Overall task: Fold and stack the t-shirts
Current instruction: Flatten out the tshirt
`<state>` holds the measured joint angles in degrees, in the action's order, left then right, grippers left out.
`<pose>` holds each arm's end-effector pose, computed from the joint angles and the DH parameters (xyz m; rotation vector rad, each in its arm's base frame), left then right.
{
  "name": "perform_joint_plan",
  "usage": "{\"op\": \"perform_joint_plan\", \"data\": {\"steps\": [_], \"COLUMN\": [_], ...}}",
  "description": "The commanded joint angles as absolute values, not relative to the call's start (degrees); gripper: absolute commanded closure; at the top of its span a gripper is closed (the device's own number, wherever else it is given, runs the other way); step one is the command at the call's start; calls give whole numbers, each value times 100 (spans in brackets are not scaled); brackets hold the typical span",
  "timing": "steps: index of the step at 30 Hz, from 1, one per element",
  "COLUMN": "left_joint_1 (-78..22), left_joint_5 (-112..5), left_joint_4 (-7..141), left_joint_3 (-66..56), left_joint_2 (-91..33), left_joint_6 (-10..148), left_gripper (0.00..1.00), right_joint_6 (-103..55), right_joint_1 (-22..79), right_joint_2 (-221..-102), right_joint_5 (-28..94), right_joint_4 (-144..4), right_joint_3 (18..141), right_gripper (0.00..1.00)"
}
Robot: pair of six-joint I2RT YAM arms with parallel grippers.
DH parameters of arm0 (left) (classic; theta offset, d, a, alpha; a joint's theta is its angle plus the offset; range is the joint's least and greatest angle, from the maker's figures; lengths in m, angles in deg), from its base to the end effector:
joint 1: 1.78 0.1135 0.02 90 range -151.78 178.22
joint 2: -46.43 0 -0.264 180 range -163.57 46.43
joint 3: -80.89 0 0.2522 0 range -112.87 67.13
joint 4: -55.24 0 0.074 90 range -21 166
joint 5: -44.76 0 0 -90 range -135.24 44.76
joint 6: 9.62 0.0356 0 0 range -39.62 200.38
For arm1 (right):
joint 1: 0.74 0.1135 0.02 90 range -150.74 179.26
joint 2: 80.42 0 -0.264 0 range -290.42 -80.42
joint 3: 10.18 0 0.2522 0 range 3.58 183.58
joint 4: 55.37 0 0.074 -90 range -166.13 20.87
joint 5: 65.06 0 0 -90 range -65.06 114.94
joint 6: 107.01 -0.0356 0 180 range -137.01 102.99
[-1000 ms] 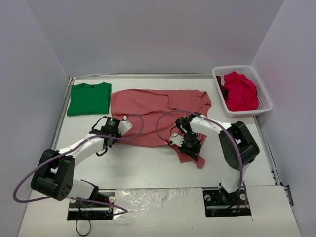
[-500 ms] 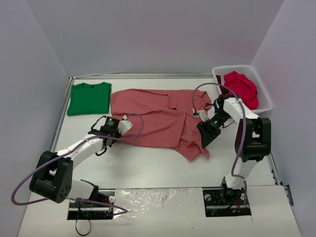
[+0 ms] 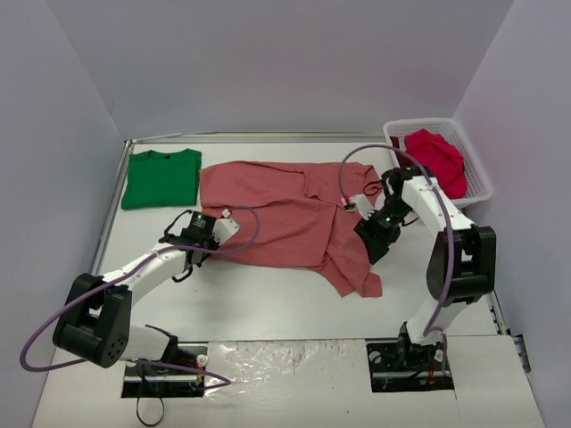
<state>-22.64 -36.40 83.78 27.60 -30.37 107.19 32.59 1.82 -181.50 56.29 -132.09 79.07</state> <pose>0.2432 -0.0868 0.1838 0.9412 2.2934 0.2355 0.3191 0.0328 0.2165 -1.2465 2.5239 0.7101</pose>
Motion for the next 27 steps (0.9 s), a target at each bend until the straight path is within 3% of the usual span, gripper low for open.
{"op": "perform_joint_plan", "data": {"steps": [1,12,27], "left_joint_1": [-2217,-2164,-2155], "left_joint_5": [-3540,-3513,-3566], "left_joint_4": [8473,8482,8499], "left_joint_3": [2679,2670,2697], "left_joint_2": [-2968,-2960,-2828], "left_joint_6": [10719,10710,10701], "left_gripper": [98,98,98], "right_joint_6": [3309,3124,2579], "right_joint_1": [811,1156,1868], "right_joint_2": [-17561,-17587,-18492], "right_joint_5": [4432,3312,3645], "right_joint_4": [-13444,-12952,-12117], "right_joint_3": [7673,6486,6186], "right_gripper": [49,50,49]}}
